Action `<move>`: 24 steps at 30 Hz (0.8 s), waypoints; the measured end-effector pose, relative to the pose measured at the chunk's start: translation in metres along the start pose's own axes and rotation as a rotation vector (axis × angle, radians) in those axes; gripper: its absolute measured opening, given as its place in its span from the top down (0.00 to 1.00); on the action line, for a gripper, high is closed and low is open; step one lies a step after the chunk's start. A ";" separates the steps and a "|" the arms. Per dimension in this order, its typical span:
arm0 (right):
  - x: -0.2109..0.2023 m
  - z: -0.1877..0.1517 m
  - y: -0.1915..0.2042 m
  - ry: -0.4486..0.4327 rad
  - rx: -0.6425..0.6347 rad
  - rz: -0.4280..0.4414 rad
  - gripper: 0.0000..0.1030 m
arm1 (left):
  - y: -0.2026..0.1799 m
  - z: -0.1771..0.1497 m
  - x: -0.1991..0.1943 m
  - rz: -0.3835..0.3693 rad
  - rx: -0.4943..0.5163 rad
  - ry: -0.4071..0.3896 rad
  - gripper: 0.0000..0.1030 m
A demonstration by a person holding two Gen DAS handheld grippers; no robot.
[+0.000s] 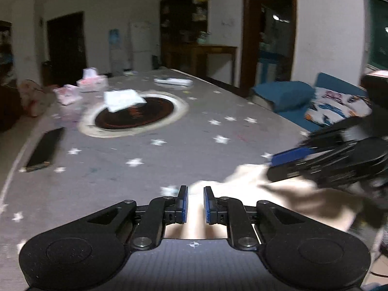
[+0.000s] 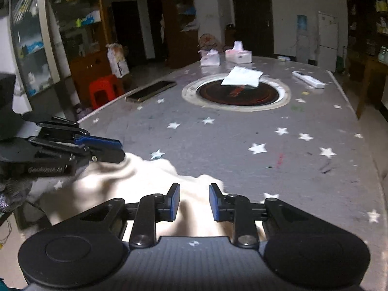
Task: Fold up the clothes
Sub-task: 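Lay the folded hem down and open both grippers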
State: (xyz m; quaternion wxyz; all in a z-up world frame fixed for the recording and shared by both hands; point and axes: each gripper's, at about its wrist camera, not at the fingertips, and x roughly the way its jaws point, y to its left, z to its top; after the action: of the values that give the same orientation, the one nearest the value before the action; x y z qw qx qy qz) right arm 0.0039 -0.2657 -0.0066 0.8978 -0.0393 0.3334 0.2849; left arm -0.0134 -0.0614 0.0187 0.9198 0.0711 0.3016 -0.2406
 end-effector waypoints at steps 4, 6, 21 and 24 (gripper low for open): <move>0.017 0.001 0.001 0.018 0.005 -0.025 0.76 | -0.005 0.004 0.023 -0.006 -0.015 0.054 0.85; 0.023 0.000 0.000 0.033 0.008 -0.037 0.77 | -0.003 0.005 0.033 -0.001 -0.031 0.078 0.85; 0.007 -0.012 0.013 0.016 -0.057 -0.056 0.76 | -0.003 0.005 0.041 0.037 -0.037 0.078 0.84; -0.004 -0.016 0.012 -0.001 -0.054 -0.069 0.76 | -0.002 0.004 0.041 0.038 -0.039 0.073 0.83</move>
State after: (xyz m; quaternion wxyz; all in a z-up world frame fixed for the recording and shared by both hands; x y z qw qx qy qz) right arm -0.0144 -0.2618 -0.0146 0.9059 -0.0748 0.3238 0.2626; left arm 0.0171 -0.0808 -0.0021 0.9138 0.0674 0.3382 -0.2146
